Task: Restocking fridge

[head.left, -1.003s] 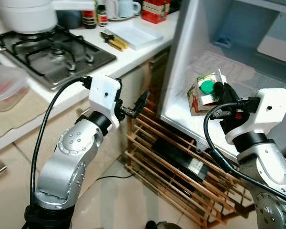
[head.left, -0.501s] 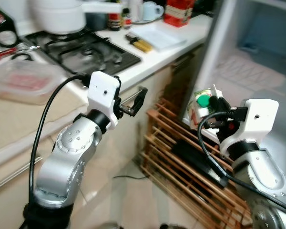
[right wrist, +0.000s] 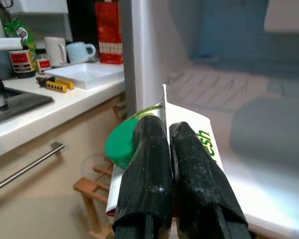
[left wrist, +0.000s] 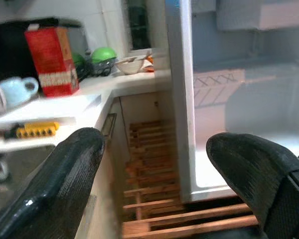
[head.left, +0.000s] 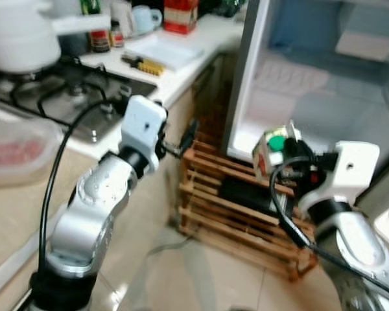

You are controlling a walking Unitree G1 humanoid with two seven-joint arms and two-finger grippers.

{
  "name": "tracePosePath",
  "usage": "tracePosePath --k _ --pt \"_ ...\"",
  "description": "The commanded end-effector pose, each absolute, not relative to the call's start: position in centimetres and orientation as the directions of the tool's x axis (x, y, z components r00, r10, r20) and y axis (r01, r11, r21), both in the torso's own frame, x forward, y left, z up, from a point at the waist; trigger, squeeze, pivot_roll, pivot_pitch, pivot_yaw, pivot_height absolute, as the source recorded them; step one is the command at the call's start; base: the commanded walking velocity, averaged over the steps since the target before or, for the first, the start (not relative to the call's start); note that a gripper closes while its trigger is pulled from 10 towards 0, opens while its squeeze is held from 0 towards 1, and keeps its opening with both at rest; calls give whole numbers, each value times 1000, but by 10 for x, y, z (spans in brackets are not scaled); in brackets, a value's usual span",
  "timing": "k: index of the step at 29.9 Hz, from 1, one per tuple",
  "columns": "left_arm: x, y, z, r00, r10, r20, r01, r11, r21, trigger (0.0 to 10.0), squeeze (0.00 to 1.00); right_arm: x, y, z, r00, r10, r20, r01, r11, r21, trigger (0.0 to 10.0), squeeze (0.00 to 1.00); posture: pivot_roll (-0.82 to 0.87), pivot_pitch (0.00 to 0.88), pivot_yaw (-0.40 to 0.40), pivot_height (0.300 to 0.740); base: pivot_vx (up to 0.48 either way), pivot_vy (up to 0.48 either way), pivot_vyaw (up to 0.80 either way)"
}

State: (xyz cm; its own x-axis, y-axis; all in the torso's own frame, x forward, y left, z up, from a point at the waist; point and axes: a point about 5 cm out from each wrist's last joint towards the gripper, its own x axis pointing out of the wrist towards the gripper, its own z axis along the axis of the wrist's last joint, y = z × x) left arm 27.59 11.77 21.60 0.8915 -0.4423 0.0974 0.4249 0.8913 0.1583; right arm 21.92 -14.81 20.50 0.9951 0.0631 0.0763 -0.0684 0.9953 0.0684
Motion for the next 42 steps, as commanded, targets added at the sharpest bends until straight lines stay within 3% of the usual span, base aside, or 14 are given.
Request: tracePosePath --k 1,5,18,23,42 --pt "276 114 214 889 -448 92 436 892 120 10000 0 219 -154 206 996 33 83 -36 999 39 10000 0 -24 31 -35 740 0 0 0" --pt "274 118 208 900 -428 81 423 903 69 10000 0 223 -154 212 994 34 107 -35 999 2 10000 0 -17 28 -49 740 0 0 0" --pt "269 126 202 923 -369 105 347 920 183 10000 0 236 -167 203 997 -52 50 55 997 -47 10000 0 -6 37 -93 740 0 0 -241" --pt "269 129 203 929 -353 111 334 929 160 10000 0 235 -169 203 997 -63 51 66 996 -56 10000 0 -9 42 -98 740 0 0 0" --pt "265 120 200 903 -415 113 396 905 157 10000 0 221 -163 199 998 -58 40 60 997 -56 10000 0 -20 51 -77 740 0 0 -800"
